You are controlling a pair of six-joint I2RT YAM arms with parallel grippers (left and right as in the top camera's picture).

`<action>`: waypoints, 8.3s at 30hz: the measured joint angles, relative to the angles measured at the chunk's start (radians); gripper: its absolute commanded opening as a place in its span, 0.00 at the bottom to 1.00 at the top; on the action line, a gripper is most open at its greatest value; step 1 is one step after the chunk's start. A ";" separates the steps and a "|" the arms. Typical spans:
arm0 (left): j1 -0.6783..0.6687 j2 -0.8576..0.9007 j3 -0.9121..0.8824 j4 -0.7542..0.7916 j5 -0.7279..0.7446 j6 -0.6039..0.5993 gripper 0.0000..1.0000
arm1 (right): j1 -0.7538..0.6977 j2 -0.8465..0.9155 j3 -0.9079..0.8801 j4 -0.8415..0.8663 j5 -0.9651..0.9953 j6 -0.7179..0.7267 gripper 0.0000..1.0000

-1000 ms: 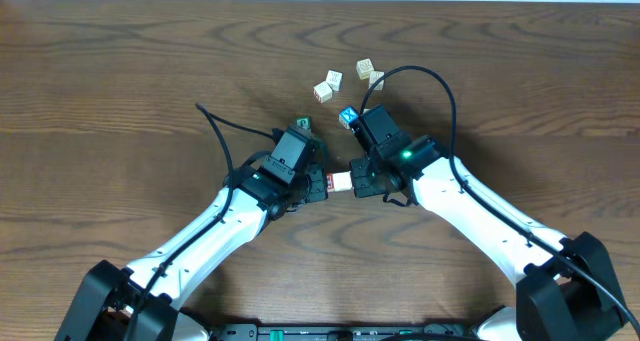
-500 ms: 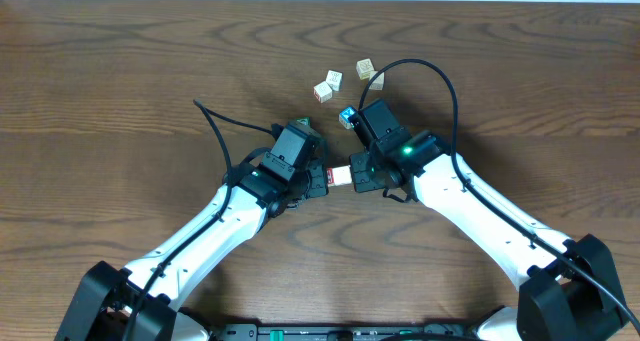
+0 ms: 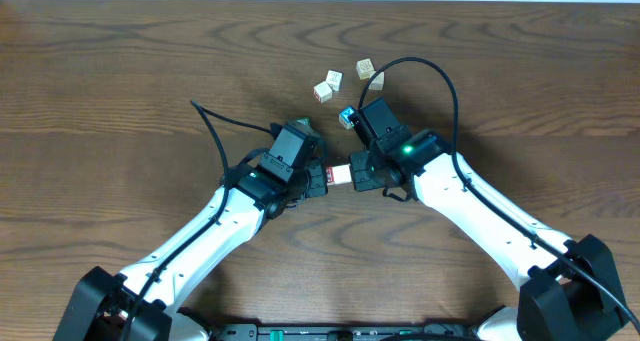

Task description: Lift 3 blocks

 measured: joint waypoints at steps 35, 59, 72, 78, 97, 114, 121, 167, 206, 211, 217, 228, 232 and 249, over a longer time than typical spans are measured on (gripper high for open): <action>0.001 -0.010 0.038 -0.032 -0.014 0.001 0.07 | 0.000 -0.002 0.046 -0.031 0.014 -0.007 0.01; 0.006 -0.011 0.063 -0.050 -0.014 0.008 0.07 | 0.000 -0.004 0.070 -0.048 0.031 -0.007 0.01; 0.006 -0.011 0.063 -0.050 -0.014 0.008 0.07 | 0.000 -0.006 0.070 -0.050 0.031 -0.008 0.01; 0.006 -0.011 0.063 -0.052 -0.014 0.011 0.07 | 0.000 -0.006 0.070 -0.051 0.031 -0.008 0.01; 0.006 -0.011 0.073 -0.072 -0.014 0.023 0.07 | 0.000 -0.006 0.070 -0.051 0.028 -0.008 0.01; 0.006 -0.011 0.086 -0.095 -0.022 0.027 0.07 | 0.000 -0.008 0.070 -0.051 0.018 -0.008 0.01; 0.006 -0.011 0.086 -0.095 -0.022 0.027 0.07 | 0.000 -0.008 0.070 -0.051 0.017 -0.008 0.01; 0.006 -0.011 0.090 -0.102 -0.029 0.079 0.07 | 0.000 -0.010 0.070 -0.052 0.009 -0.008 0.01; 0.006 -0.011 0.090 -0.102 -0.030 0.112 0.07 | 0.000 -0.010 0.070 -0.053 0.007 -0.008 0.01; 0.006 -0.011 0.090 -0.102 -0.030 0.112 0.07 | 0.000 -0.010 0.070 -0.053 0.007 -0.008 0.01; 0.006 -0.011 0.090 -0.102 -0.030 0.112 0.07 | 0.000 -0.010 0.070 -0.053 0.007 -0.008 0.01; 0.006 -0.018 0.090 -0.103 -0.036 0.113 0.07 | 0.000 -0.010 0.070 -0.052 0.006 -0.008 0.01; 0.006 -0.018 0.090 -0.105 -0.037 0.113 0.07 | 0.000 -0.010 0.070 -0.053 0.006 -0.007 0.01; 0.005 0.005 0.108 -0.118 -0.037 0.112 0.07 | 0.000 -0.008 0.070 -0.054 0.011 -0.008 0.01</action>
